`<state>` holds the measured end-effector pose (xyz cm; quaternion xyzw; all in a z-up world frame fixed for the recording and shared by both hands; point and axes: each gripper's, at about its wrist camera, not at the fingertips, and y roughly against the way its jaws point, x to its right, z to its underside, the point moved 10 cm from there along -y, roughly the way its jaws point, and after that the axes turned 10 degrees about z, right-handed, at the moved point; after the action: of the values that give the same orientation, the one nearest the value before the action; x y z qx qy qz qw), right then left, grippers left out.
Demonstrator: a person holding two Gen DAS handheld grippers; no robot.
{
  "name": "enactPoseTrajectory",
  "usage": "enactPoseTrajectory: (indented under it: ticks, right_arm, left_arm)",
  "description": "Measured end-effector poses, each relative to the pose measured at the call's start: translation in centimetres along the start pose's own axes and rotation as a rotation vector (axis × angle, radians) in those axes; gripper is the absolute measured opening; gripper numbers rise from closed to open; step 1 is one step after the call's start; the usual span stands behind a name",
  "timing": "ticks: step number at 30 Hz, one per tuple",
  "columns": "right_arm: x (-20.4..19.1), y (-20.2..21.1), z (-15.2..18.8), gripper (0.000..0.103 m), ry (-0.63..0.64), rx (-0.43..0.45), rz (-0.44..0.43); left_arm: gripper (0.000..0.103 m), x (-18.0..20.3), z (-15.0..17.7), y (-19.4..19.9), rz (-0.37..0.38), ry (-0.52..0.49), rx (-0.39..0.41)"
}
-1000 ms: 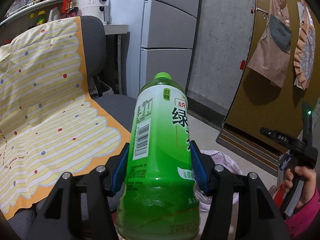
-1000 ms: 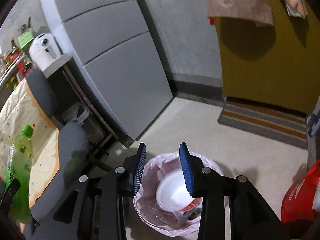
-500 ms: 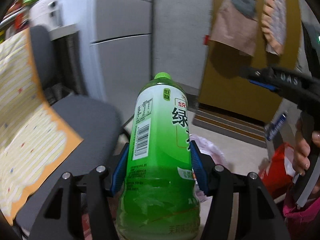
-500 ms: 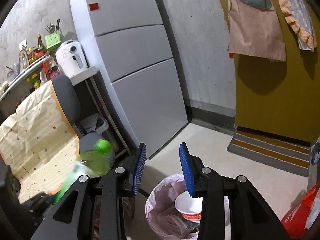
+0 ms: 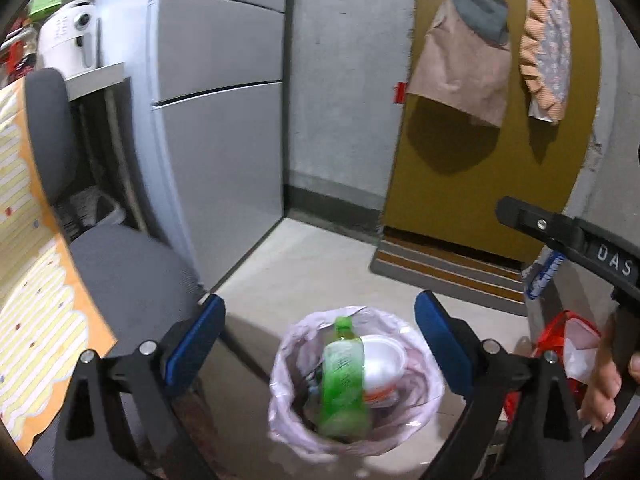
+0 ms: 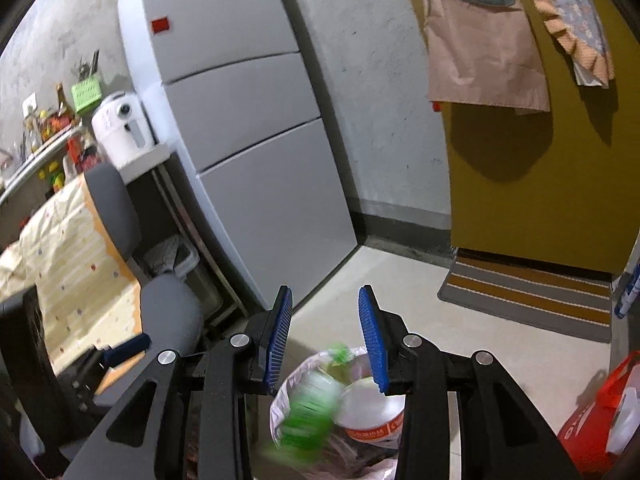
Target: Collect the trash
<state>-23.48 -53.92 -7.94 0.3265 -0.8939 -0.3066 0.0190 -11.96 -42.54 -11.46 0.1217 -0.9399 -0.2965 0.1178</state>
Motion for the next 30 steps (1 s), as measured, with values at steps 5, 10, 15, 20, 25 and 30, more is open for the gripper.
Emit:
enactPoseTrajectory:
  ticks: [5,10,15,20,25,30]
  right_arm:
    - [-3.2,-0.5,2.0,0.041,0.088,-0.063,-0.058]
    - [-6.8,0.3,3.6,0.058,0.169,-0.101,-0.105]
    - [-9.4,1.5,4.7,0.079,0.247,-0.136,-0.122]
    - [-13.1,3.7,5.4,0.086,0.339,-0.135,-0.168]
    - [-16.7,5.7,6.2,0.093,0.417,-0.153,-0.229]
    - [-18.9,7.1,7.1,0.093,0.492,-0.159,-0.223]
  left_arm:
    - [0.096,-3.6,1.6,2.9,-0.117,0.030,-0.007]
    - [0.096,-6.4,3.4,6.6,-0.201,0.078,-0.018]
    - [0.096,-8.9,5.3,10.2,-0.262,0.129,-0.040]
    - [0.096,-11.8,7.8,14.0,-0.336,0.213,-0.074]
    - [0.096,-13.8,9.7,18.6,-0.401,0.286,-0.060]
    - [0.096,-15.2,11.6,22.1,-0.465,0.339,-0.089]
